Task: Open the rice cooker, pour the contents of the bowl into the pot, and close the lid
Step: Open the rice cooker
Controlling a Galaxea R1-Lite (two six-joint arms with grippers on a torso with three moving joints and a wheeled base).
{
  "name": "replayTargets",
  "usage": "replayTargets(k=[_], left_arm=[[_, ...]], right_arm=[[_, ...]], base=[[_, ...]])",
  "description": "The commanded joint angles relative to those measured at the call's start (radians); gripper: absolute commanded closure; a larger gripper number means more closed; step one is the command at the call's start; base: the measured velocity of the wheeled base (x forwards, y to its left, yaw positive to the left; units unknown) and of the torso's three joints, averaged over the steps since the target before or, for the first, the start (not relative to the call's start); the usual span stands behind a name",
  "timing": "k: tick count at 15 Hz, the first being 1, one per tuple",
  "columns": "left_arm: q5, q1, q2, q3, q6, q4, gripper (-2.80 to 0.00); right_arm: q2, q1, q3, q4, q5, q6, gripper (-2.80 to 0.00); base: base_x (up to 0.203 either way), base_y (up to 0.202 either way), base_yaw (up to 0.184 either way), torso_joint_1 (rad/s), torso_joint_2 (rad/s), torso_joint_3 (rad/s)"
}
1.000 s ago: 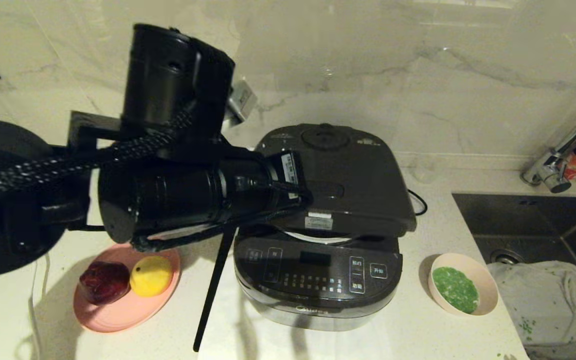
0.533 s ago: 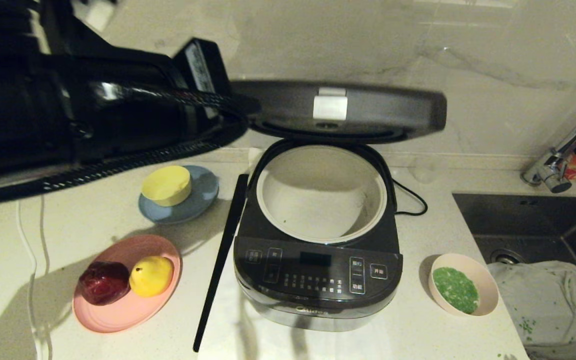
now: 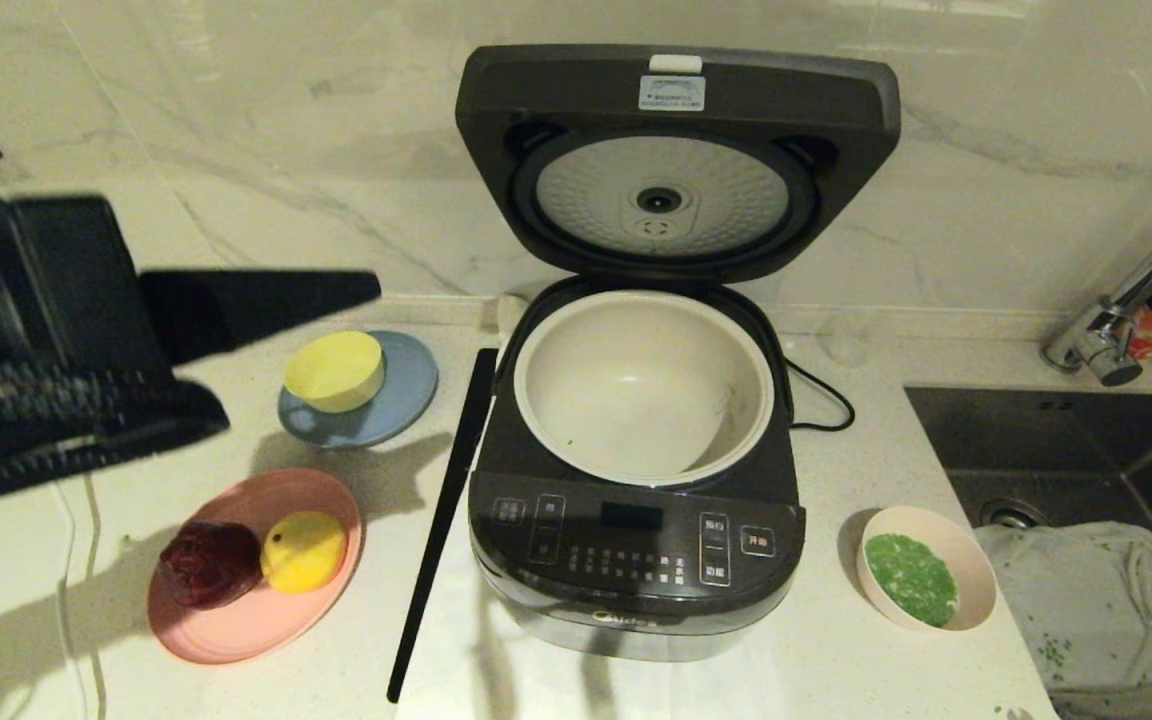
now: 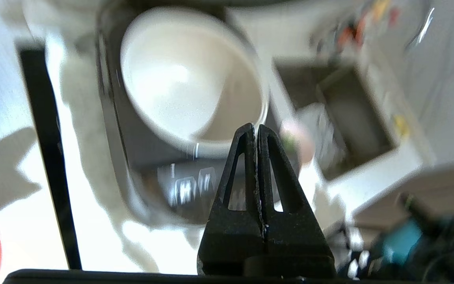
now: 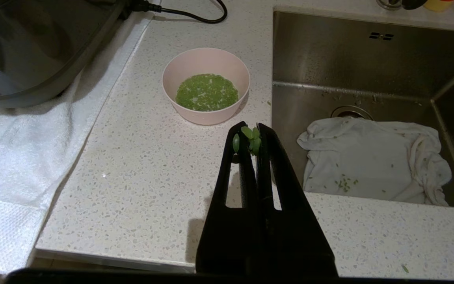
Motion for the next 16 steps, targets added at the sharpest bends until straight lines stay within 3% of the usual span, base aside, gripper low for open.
replayTargets(k=[1,4,6,9,11,14,16], left_arm=[[-0.012,-0.002,0.014,0.152,-0.004,-0.133,0.00],[-0.008,-0.002,0.189,0.195,0.011,-0.357,0.00],[0.000,-0.002,0.283,0.158,0.037,-0.453,0.00],[0.058,-0.004,0.415,0.074,0.074,-0.541,0.00],[0.099,-0.003,0.497,0.050,0.099,-0.665,0.00],[0.170,-0.003,0.619,-0.003,0.188,-0.882,0.00],[0.179,-0.002,0.672,-0.065,0.246,-0.929,0.00]], right_arm=[[0.000,0.000,0.000,0.000,0.000,-0.001,0.00],[0.000,0.000,0.000,0.000,0.000,-0.001,0.00],[0.000,0.000,0.000,0.000,0.000,-0.001,0.00],[0.000,0.000,0.000,0.000,0.000,-0.001,0.00],[0.000,0.000,0.000,0.000,0.000,-0.001,0.00],[0.000,0.000,0.000,0.000,0.000,-0.001,0.00],[0.000,0.000,0.000,0.000,0.000,-0.001,0.00]], base=[[0.000,0.000,0.000,0.000,0.00,0.000],[0.000,0.000,0.000,0.000,0.00,0.000],[0.000,0.000,0.000,0.000,0.00,0.000],[0.000,0.000,0.000,0.000,0.00,0.000],[0.000,0.000,0.000,0.000,0.00,0.000],[0.000,0.000,0.000,0.000,0.00,0.000],[0.000,0.000,0.000,0.000,0.00,0.000]])
